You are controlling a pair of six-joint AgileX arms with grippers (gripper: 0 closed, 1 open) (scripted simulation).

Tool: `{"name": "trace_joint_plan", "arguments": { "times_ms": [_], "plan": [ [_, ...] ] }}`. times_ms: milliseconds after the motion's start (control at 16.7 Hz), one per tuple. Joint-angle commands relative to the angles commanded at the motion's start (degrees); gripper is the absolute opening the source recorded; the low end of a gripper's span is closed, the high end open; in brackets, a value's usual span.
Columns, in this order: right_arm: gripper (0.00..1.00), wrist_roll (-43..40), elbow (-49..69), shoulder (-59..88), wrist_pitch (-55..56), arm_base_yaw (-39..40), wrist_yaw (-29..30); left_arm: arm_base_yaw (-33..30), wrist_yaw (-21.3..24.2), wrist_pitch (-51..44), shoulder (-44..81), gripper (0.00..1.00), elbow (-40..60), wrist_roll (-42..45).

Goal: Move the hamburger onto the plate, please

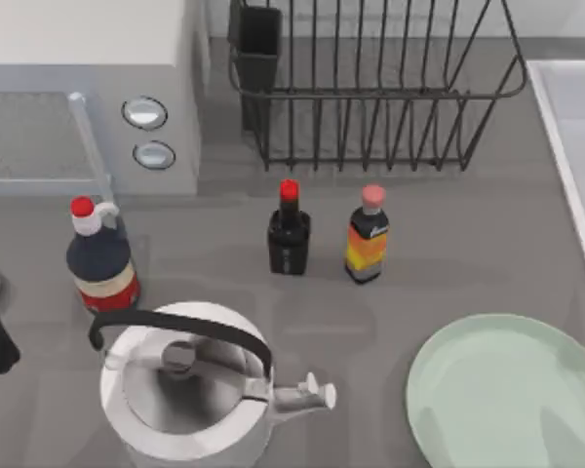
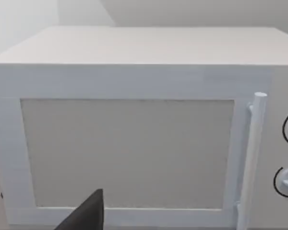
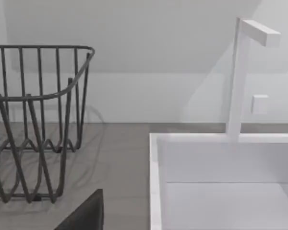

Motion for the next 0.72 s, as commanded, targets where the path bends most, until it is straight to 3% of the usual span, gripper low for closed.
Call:
{"name": "trace_joint_plan", "arguments": {
  "times_ms": [360, 720],
  "plan": [
    [1.0, -2.22, 4.49, 6.33, -6.0, -0.69, 0.02, 0.0, 0.0, 0.0, 0.0, 1.0, 0.0, 0.0],
    [1.0, -9.25, 18.75, 31.78, -25.49, -2.9, 0.08, 0.0, 0.0, 0.0, 0.0, 1.0, 0.0, 0.0]
  ]
}}
